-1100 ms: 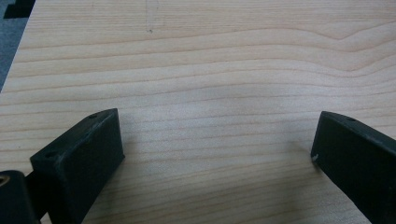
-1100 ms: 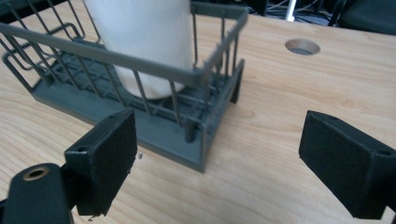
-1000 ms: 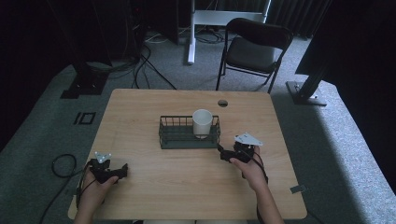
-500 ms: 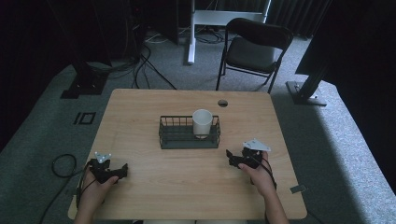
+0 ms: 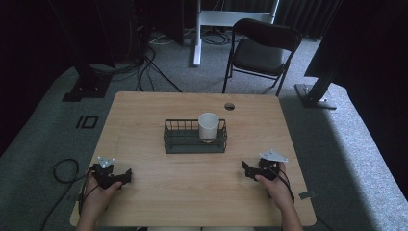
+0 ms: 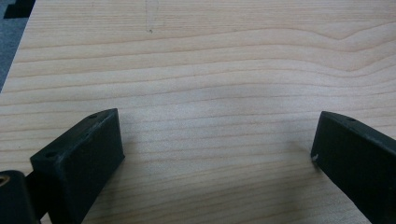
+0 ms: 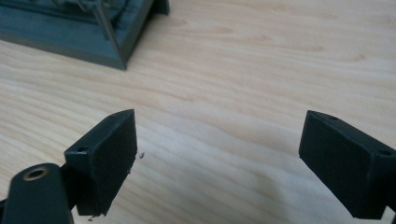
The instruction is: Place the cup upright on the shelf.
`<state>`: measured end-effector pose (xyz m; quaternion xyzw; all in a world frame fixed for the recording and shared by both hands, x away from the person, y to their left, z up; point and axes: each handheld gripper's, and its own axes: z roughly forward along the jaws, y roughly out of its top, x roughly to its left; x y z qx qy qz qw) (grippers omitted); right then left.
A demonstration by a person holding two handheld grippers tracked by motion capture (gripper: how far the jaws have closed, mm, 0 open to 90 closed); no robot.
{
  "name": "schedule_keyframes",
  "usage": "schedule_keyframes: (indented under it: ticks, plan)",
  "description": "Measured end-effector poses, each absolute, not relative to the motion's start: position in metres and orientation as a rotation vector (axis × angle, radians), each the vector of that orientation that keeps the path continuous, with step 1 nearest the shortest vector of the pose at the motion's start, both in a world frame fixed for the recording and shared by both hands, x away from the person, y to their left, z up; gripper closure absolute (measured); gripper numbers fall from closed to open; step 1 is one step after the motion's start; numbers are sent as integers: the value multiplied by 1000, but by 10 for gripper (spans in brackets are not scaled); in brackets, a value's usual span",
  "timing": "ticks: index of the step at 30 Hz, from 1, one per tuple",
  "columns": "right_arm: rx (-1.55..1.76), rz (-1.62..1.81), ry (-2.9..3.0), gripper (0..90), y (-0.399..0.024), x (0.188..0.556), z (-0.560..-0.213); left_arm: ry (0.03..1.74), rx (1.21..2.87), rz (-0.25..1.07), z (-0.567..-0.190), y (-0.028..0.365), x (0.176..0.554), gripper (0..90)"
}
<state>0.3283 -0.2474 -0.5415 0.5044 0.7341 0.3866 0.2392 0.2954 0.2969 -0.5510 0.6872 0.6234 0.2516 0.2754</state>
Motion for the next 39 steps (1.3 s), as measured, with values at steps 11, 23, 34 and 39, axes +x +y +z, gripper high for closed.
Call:
schedule_keyframes:
  ticks: [11,23,34,39]
  plan:
    - [1414,987,1990,112,-264,322,-546,1675,1847,676,-551,297,295,25]
    - [1473,906,1981,111,-286,315,-550,1675,1847,676,-551,297,295,25]
    - [1531,862,2000,111,-295,311,-554,1675,1847,676,-551,297,295,25]
    - [1498,879,2036,111,-298,309,-554,1675,1847,676,-551,297,295,25]
